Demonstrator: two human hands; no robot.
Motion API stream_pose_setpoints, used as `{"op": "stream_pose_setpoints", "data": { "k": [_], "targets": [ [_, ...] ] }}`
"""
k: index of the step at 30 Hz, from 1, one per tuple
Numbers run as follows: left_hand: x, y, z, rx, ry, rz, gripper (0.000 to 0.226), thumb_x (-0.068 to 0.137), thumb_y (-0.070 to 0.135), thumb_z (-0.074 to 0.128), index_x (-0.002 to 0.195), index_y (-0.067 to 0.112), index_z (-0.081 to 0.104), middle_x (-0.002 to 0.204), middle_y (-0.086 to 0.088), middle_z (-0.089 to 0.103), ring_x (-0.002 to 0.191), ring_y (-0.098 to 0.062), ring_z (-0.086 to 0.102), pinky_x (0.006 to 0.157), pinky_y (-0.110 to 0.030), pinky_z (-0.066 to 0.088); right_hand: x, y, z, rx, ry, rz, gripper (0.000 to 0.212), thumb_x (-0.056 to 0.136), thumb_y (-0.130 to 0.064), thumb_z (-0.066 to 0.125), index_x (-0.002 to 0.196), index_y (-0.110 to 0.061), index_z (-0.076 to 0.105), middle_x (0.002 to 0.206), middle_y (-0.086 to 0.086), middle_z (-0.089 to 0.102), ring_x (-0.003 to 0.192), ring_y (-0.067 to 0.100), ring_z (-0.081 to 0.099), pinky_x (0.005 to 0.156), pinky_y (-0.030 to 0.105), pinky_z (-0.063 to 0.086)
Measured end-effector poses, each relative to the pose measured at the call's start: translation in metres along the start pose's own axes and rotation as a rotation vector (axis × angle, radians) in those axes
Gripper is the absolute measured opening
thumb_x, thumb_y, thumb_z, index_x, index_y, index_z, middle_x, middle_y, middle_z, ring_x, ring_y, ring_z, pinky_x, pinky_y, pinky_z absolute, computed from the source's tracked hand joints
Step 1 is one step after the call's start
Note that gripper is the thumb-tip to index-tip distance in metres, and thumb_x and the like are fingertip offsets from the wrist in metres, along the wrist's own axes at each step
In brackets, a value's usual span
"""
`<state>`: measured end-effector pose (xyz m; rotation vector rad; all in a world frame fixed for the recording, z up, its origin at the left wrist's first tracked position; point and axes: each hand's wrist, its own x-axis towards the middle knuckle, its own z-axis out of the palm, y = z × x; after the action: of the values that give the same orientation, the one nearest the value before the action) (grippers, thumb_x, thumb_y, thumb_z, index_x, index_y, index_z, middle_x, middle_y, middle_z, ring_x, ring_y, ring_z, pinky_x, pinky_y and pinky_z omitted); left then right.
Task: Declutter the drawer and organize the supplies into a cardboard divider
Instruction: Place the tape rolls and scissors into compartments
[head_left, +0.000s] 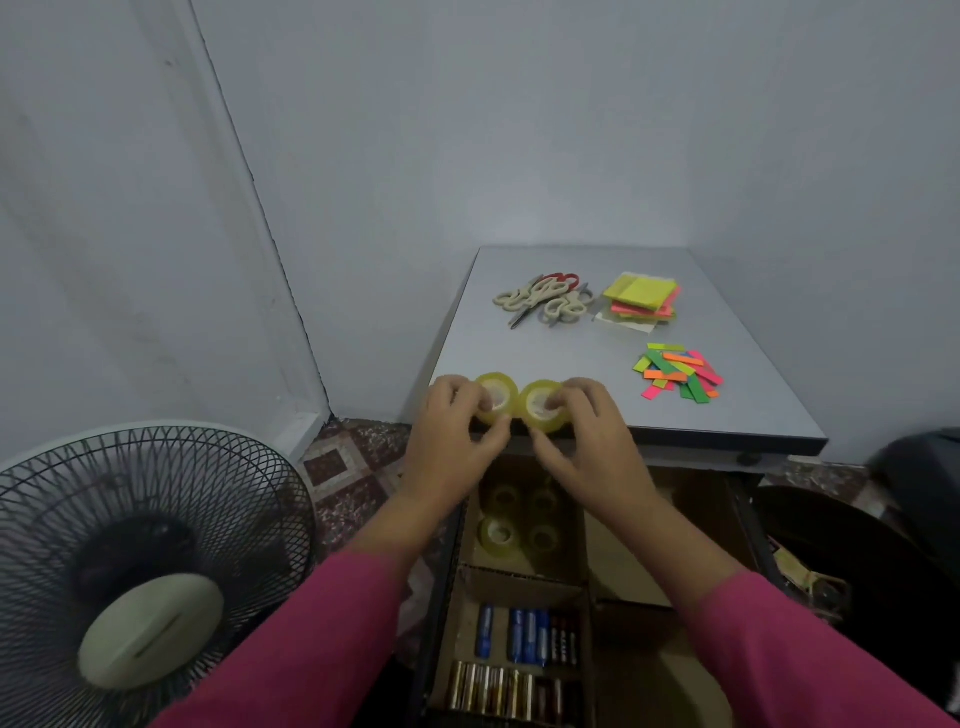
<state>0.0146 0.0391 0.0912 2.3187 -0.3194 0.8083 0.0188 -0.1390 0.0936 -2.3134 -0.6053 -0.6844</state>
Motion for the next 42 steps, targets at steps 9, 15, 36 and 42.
{"op": "stream_pose_setpoints", "data": {
  "k": [9,15,36,42],
  "targets": [
    [-0.064,-0.033,0.002,0.307,-0.554,0.208,0.022,0.08,0.047,0.055,0.088,0.027,0.061,0.104,0.011,0.055,0.107,-0.012,0.04,0.098,-0.044,0.035,-0.065,0.015,-0.005,-0.073,-0.495,0.144,0.058,0.083,-0.039,0.065,0.135,-0.033,0.04,0.125,-0.021,0.045,0.114,-0.006,0.037,0.105,0.023,0.035],
    [-0.045,-0.033,0.013,0.381,-0.855,0.231,0.03,0.078,0.044,0.066,0.105,0.031,0.06,0.107,0.006,0.058,0.117,-0.012,0.038,0.115,-0.039,0.006,-0.05,0.016,0.013,-0.464,-0.658,-0.094,0.034,0.086,-0.046,0.056,0.117,-0.033,0.059,0.113,-0.012,0.061,0.104,0.014,0.039,0.085,0.034,0.028],
    [-0.036,-0.019,0.026,0.595,-1.113,0.193,0.049,0.087,0.007,0.056,0.129,0.033,0.054,0.135,-0.013,0.047,0.138,-0.023,0.024,0.116,-0.046,-0.017,-0.046,0.017,0.03,-0.497,-0.921,-0.025,0.034,0.088,-0.02,0.057,0.121,-0.031,0.06,0.117,0.001,0.059,0.119,0.019,0.043,0.107,0.042,0.023],
    [-0.037,-0.02,0.027,0.598,-1.105,0.175,0.049,0.085,0.006,0.059,0.127,0.032,0.058,0.137,-0.013,0.046,0.138,-0.022,0.023,0.115,-0.046,-0.017,-0.049,0.018,0.032,-0.508,-0.905,-0.021,0.024,0.089,-0.019,0.055,0.11,-0.024,0.065,0.107,0.002,0.061,0.112,0.02,0.045,0.102,0.041,0.026]
  ]
}}
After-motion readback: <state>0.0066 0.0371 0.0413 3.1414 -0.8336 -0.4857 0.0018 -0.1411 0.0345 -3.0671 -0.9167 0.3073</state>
